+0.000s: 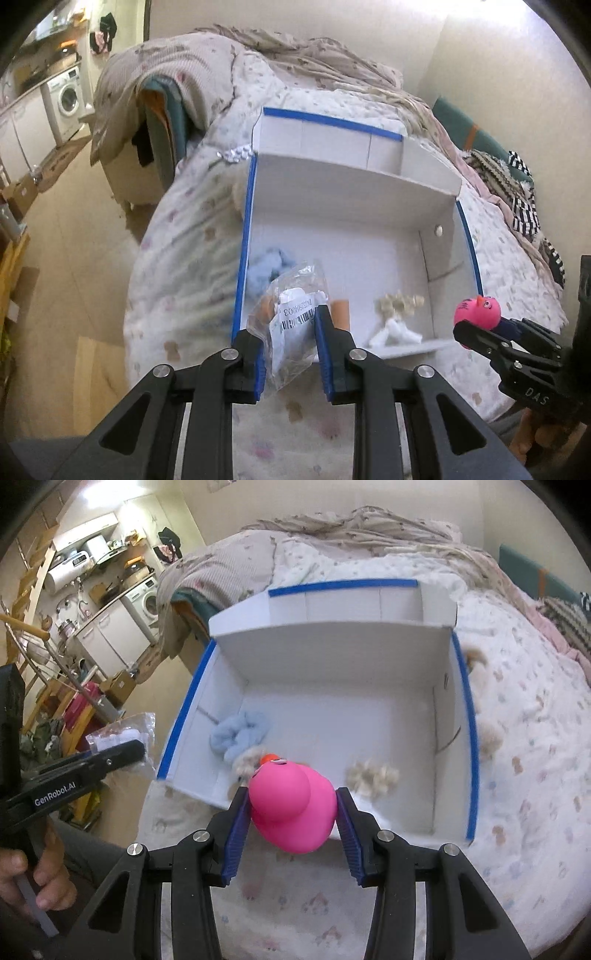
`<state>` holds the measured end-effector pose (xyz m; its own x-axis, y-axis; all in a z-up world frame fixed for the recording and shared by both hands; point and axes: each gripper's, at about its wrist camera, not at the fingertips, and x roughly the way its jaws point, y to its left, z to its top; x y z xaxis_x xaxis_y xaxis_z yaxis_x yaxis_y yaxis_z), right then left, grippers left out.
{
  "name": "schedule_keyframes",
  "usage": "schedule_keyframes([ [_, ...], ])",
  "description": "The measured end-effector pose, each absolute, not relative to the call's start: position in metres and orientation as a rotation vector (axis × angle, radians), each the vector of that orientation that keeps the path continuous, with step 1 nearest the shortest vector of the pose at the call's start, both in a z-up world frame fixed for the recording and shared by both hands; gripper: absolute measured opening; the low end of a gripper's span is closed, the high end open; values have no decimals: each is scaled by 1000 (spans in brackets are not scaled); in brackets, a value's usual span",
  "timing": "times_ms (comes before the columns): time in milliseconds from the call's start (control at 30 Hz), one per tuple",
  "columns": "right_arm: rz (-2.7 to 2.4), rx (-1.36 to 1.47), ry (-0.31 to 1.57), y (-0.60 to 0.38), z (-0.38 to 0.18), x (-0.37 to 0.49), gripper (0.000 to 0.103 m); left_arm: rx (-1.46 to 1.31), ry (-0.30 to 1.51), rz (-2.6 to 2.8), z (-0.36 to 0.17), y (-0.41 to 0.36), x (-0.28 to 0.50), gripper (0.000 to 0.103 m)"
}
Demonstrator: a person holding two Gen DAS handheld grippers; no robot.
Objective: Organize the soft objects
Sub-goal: 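Carry the bag with the left gripper and the pink duck with the right gripper into the box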
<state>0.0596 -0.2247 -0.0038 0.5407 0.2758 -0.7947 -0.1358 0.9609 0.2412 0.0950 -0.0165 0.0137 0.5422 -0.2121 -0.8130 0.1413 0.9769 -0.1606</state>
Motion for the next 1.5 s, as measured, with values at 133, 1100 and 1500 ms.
schedule_keyframes([
  [133, 235, 157, 963, -228, -2, 81, 48, -31, 963, -206, 17, -27, 113, 21],
  [1100, 183, 208, 1164, -231, -96, 144, 48, 56, 1165, -155, -90, -67, 178, 21],
  [1500, 181, 207, 1213, -236, -108, 144, 48, 79, 1171, -139, -94, -68, 174, 21],
])
